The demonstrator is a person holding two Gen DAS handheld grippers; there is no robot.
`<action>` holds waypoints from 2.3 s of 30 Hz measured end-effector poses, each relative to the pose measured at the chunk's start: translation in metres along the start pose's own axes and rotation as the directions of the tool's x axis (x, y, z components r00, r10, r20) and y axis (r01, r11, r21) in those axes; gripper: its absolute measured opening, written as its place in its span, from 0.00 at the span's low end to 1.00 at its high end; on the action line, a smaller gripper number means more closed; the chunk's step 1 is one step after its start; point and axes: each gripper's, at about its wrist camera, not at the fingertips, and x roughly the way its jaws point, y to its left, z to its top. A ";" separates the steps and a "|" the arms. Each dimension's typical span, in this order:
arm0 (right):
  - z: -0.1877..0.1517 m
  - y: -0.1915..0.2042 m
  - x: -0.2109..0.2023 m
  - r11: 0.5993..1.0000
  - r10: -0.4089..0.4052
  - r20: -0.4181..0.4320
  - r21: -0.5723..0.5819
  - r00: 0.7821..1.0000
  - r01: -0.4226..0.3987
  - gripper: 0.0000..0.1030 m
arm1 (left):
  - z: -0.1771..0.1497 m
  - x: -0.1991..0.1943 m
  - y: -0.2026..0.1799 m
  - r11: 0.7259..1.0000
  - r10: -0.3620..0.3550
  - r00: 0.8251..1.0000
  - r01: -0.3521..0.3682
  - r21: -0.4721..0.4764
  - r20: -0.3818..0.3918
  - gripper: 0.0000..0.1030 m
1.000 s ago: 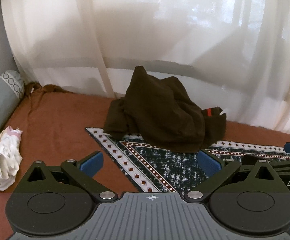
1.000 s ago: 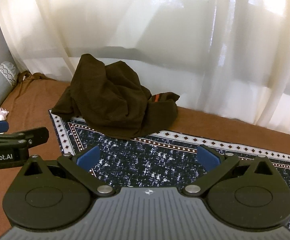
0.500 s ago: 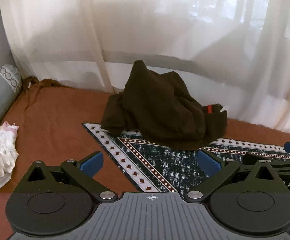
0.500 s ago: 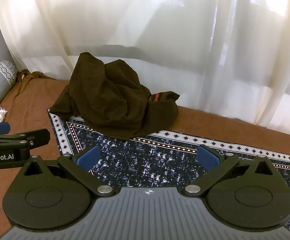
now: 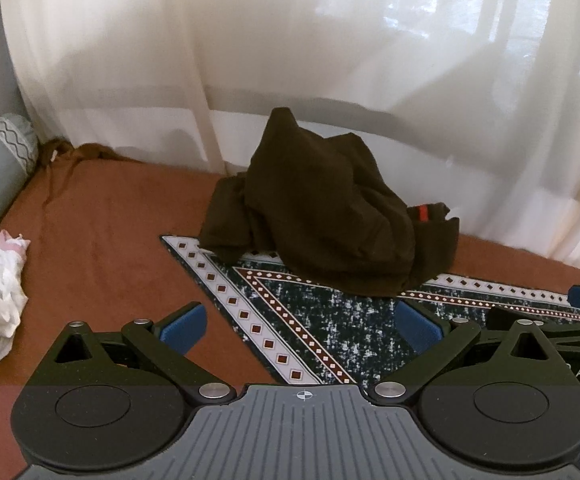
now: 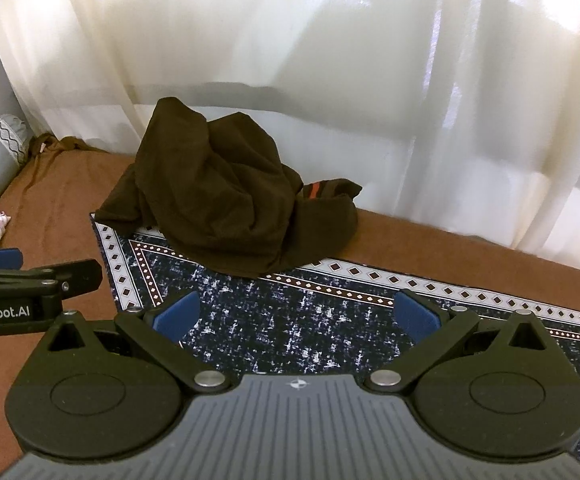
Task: Fold clothes
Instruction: 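Move both grippers toward the crumpled dark brown garment on the rug, then close the left gripper on the garment while the right gripper grasps it too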
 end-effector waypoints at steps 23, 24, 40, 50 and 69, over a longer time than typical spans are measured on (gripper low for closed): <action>0.006 0.008 0.043 0.999 -0.033 -0.046 -0.013 0.998 0.032 1.00 | 0.017 0.052 0.017 0.998 -0.009 1.000 0.009 0.060 -0.009 1.00; 0.008 0.008 0.048 0.999 -0.034 -0.046 -0.014 0.998 0.033 1.00 | 0.020 0.058 0.017 0.997 -0.009 1.000 0.009 0.071 -0.005 1.00; 0.050 0.018 0.150 0.990 0.062 -0.078 -0.125 0.995 -0.071 1.00 | 0.094 0.158 0.039 0.998 -0.057 0.998 0.058 0.006 -0.013 1.00; 0.047 0.011 0.192 0.981 0.190 -0.132 -0.020 0.973 -0.194 0.56 | 0.088 0.197 0.049 0.975 -0.222 0.971 0.220 -0.027 -0.092 0.16; 0.110 -0.007 -0.006 0.969 0.247 0.199 -0.027 0.948 -0.247 0.11 | 0.138 -0.004 0.039 0.923 -0.377 0.905 0.385 -0.002 0.198 0.05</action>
